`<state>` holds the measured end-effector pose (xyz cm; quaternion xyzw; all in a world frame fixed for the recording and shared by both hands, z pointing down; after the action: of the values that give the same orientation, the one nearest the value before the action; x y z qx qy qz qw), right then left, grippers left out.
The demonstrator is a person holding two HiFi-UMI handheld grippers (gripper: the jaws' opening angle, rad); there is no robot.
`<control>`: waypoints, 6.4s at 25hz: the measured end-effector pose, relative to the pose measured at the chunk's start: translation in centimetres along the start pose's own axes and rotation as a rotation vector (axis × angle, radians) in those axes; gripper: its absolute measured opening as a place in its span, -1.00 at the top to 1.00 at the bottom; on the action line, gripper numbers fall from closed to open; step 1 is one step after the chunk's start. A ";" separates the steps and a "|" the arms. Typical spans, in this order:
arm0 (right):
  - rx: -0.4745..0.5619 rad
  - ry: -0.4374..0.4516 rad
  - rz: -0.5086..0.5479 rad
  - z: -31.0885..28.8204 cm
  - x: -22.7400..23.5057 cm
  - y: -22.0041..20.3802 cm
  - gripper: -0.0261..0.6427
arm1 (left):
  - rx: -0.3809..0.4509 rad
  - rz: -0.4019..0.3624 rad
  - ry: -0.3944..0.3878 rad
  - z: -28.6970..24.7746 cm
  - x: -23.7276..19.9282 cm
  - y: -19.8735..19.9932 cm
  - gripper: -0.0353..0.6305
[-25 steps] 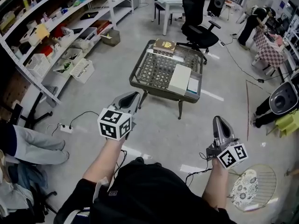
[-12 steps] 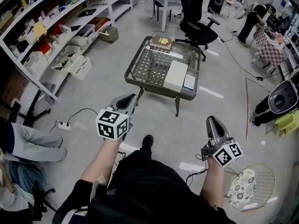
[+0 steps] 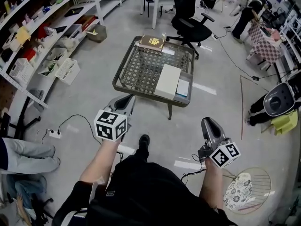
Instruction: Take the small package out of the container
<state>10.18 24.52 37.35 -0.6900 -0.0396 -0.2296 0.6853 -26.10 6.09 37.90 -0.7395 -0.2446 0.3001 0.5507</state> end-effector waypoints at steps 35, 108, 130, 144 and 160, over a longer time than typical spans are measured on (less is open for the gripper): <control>-0.129 0.034 -0.059 -20.3 18.6 3.9 0.62 | -0.102 0.025 -0.075 -27.8 -4.1 5.3 0.84; -1.276 0.487 0.441 -31.6 28.1 -20.8 -0.10 | -0.339 0.134 -0.013 -33.0 -0.4 -4.0 0.84; -1.090 0.408 0.359 -26.5 23.5 -15.0 0.00 | -0.582 -0.049 -0.379 -37.2 3.3 -11.4 0.51; -1.034 0.299 0.302 -24.5 22.0 -14.1 0.07 | -0.671 -0.218 -0.673 -41.0 6.7 -15.2 0.40; -0.915 0.106 0.290 -20.9 22.4 -10.5 0.09 | -0.638 -0.233 -0.751 -40.5 7.9 -15.3 0.60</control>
<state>20.81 -0.86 54.43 -0.9065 0.1970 -0.1605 0.3372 7.79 -11.30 59.85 -0.6797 -0.5862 0.3923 0.2013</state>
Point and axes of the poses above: the fingertips, and each gripper's own axes: z backward along the fingers, x to its right, y out of its top, the point moved 10 cm from there along z, backward along the fingers, and after that the axes turned 5 degrees about x, right-handed, at the moved point
